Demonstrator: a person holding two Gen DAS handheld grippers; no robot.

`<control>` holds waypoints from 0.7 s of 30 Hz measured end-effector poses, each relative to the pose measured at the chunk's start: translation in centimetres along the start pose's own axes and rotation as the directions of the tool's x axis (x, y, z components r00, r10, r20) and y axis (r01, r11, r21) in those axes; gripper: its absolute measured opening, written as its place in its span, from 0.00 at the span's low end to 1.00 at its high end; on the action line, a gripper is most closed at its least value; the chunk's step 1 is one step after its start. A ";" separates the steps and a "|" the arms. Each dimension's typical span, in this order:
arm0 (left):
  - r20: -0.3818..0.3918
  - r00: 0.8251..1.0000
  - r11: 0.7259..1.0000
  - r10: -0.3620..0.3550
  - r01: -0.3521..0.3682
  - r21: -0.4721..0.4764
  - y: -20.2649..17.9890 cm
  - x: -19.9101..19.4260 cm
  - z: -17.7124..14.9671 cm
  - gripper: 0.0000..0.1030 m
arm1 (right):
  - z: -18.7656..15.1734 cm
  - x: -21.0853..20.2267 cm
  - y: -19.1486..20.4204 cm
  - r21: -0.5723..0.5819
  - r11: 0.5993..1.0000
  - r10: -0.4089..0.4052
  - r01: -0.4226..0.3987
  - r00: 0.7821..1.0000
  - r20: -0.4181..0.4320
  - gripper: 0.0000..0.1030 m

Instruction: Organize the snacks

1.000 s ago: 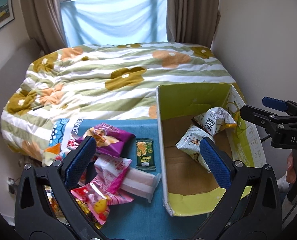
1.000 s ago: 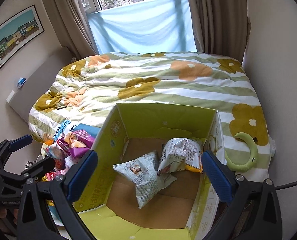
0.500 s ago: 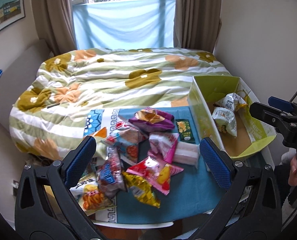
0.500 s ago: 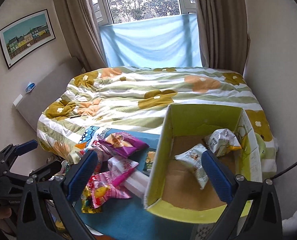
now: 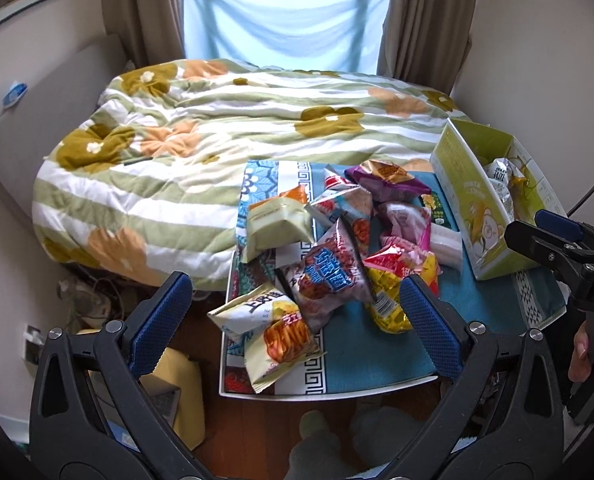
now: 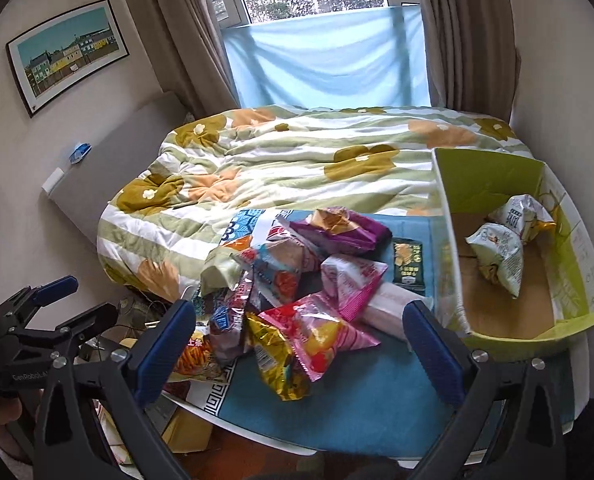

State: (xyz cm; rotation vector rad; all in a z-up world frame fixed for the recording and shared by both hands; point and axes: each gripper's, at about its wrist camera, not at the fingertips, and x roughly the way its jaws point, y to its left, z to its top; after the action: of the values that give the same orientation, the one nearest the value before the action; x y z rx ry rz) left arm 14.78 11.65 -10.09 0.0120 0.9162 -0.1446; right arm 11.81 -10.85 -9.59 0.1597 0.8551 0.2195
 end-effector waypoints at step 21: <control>-0.217 0.976 0.983 -0.001 -0.040 -0.182 3.2 13.1 -6.5 0.99 | -0.3 15.4 5.1 -0.181 0.972 0.105 -0.148 0.968 -0.227 1.00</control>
State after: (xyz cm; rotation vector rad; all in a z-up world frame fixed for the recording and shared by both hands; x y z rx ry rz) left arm 17.95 13.75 -24.55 -0.1384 1.1447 -0.0391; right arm 20.78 -1.97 -19.86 0.0043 1.0345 0.4467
